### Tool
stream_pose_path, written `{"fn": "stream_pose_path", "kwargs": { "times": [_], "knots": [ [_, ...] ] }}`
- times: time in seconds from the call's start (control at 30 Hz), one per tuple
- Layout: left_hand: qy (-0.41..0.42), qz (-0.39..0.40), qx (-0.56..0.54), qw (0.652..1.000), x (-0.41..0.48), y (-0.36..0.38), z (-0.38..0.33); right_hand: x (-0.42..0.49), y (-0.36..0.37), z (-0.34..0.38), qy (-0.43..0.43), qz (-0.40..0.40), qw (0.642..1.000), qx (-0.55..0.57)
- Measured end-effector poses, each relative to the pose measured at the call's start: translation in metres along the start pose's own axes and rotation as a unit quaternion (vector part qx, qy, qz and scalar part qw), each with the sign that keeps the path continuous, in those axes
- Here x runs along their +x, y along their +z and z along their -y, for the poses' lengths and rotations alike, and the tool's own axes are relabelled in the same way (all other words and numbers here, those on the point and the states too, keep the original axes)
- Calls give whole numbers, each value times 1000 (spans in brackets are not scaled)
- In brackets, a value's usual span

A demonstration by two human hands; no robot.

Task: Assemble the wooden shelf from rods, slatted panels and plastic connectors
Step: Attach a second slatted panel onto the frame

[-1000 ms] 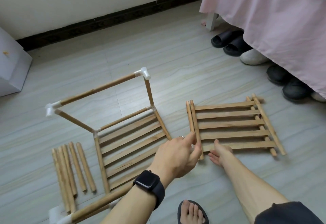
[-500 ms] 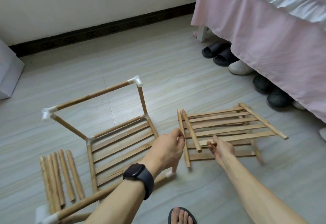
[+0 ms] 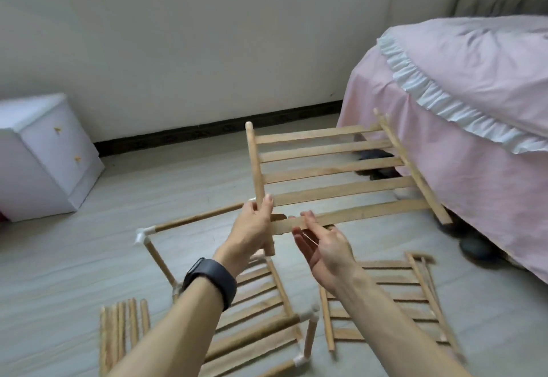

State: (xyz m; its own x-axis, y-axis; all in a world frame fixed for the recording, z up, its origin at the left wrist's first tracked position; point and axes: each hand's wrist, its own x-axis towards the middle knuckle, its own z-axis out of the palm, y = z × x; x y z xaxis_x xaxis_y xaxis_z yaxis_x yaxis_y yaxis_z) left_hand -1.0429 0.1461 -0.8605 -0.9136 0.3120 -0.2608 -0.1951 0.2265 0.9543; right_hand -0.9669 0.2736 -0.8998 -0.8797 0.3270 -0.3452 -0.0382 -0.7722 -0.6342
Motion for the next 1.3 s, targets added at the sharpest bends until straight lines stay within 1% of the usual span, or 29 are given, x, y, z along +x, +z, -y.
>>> {"fn": "stream_pose_path", "kwargs": {
  "times": [0.07,0.1,0.13,0.17,0.2,0.23,0.3,0.33,0.37,0.4,0.43,0.47,0.53,0.6,0.67,0.77,0.8,0.87,0.97,1.0,1.1,1.17,1.3],
  "knots": [
    [0,-102,-45,994,-4,-20,-4,-5,29,-9,34,44,996,-66],
    [-3,-147,-62,987,-7,-33,-6,-7,39,-13,51,69,988,-129],
    [-2,-190,-49,981,-9,-50,-7,-10,45,-17,64,92,972,-206],
    [5,-233,1,973,-10,-69,-6,-13,47,-20,60,105,951,-285],
    [14,-270,60,961,-12,-90,-3,-14,46,-21,29,104,928,-358],
    [24,-302,107,947,-14,-113,3,-14,42,-21,-29,83,904,-417],
    [27,-340,160,926,-22,-153,20,-10,29,-15,-178,-16,853,-491],
    [19,-351,170,920,-28,-170,32,-5,22,-12,-236,-66,817,-521],
    [6,-360,169,918,-34,-184,45,3,14,-10,-258,-100,781,-560],
    [-7,-365,152,918,-40,-194,61,12,6,-9,-237,-115,755,-601],
    [-17,-367,121,922,-47,-201,77,21,-1,-10,-182,-114,742,-635],
    [-25,-365,82,927,-52,-204,93,28,-7,-15,-119,-100,742,-652],
    [-41,-352,13,935,-61,-203,122,35,-17,-31,-12,-55,765,-642],
    [-48,-339,-31,939,-66,-198,144,36,-25,-47,43,5,787,-616],
    [-48,-331,-65,940,-66,-194,158,32,-31,-60,43,32,808,-587],
    [-50,-318,-92,942,-63,-191,168,31,-38,-69,-35,5,814,-580],
    [-50,-311,-94,945,-62,-190,170,32,-42,-69,-37,-3,825,-564],
    [-47,-299,-91,949,-62,-188,173,35,-52,-67,-15,-10,850,-526],
    [-46,-283,-79,955,-62,-188,177,38,-68,-63,20,-10,858,-514],
    [-47,-271,-79,958,-62,-188,178,37,-73,-63,33,-7,866,-499],
    [-55,-237,-103,964,-62,-185,180,35,-85,-67,58,-19,904,-424],
    [-56,-236,-113,964,-62,-183,180,34,-91,-74,58,-35,915,-399],
    [-64,-251,-113,959,-60,-184,182,28,-92,-83,50,-49,919,-388]
  ]
}}
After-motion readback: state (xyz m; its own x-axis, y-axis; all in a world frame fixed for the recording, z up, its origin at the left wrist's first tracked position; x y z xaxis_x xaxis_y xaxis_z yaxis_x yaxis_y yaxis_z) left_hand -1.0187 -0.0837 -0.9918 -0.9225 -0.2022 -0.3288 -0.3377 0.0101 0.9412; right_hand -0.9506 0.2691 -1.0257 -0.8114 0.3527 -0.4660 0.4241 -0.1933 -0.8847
